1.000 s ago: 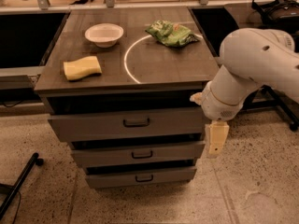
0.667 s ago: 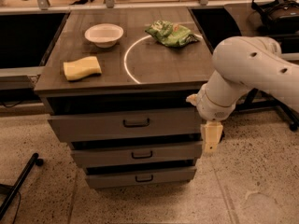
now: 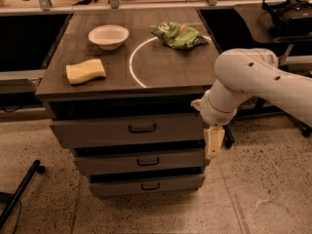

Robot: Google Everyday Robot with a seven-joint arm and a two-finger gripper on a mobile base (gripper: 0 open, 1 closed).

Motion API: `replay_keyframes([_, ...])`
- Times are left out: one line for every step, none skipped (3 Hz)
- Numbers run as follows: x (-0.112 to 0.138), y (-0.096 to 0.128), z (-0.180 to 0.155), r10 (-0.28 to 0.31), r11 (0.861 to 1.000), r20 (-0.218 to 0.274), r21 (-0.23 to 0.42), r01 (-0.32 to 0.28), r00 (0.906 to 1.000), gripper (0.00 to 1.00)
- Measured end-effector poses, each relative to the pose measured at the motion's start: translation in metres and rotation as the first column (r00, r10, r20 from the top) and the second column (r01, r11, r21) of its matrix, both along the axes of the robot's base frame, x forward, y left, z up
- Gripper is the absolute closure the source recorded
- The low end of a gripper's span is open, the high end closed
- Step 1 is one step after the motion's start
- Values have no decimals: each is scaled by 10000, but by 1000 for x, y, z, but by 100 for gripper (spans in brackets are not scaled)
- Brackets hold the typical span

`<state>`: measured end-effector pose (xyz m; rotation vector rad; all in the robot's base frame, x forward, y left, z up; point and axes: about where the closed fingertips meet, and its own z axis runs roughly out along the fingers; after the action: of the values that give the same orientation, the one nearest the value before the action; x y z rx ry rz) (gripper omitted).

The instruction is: Open top drawer

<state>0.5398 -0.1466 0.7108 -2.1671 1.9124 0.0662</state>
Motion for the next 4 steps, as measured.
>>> replay_keyframes([14,-2,-14,-34,10000,49,-26,34,10000,0])
replay_keyframes([28,-4,-28,-45,10000,26,-49,45,10000,0])
replay_keyframes([42,-3,-47,14,10000,-192,-17,-14,9998,1])
replay_keyframes([47,-4,-61,99,9999,-500,-13,-100,9987,24])
